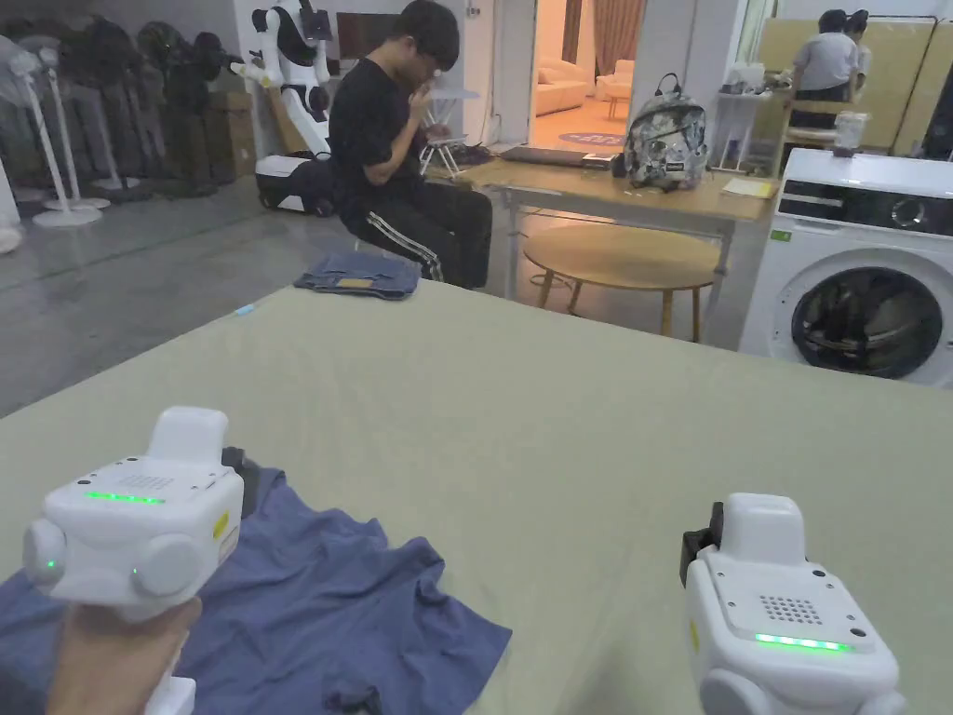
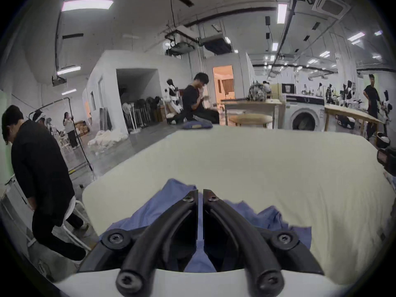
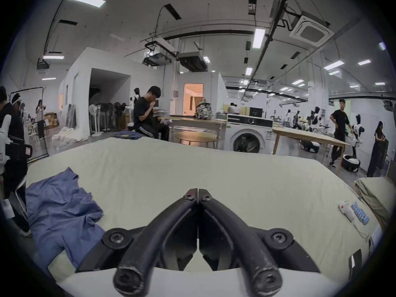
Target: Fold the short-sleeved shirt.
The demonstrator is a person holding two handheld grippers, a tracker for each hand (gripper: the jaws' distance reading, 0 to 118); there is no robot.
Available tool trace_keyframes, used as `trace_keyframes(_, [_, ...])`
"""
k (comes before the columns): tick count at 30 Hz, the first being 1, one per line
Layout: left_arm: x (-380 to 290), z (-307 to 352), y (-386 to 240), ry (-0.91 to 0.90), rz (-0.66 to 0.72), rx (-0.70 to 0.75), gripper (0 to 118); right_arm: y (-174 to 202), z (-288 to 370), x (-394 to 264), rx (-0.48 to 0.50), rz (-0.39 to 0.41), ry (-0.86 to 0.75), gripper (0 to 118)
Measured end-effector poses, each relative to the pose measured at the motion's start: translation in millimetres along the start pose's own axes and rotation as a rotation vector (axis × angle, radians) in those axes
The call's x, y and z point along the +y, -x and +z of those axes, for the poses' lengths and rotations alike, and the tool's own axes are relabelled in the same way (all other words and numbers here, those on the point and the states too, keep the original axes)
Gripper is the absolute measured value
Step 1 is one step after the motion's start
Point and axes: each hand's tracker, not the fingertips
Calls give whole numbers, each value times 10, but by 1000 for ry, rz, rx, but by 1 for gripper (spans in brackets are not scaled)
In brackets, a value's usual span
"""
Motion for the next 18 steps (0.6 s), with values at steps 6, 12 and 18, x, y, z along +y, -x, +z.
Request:
trace_keyframes(6, [-155, -476, 246, 338, 43, -108, 0, 149, -81, -71, 39, 11, 32, 0])
trace_keyframes(12, [-424, -885, 407, 486, 58, -111, 2, 172, -130, -177, 44, 28, 69, 0])
trace_keyframes(18, [-515, -1062, 475, 544, 97, -124, 74, 120, -170, -247, 31, 36, 97, 0])
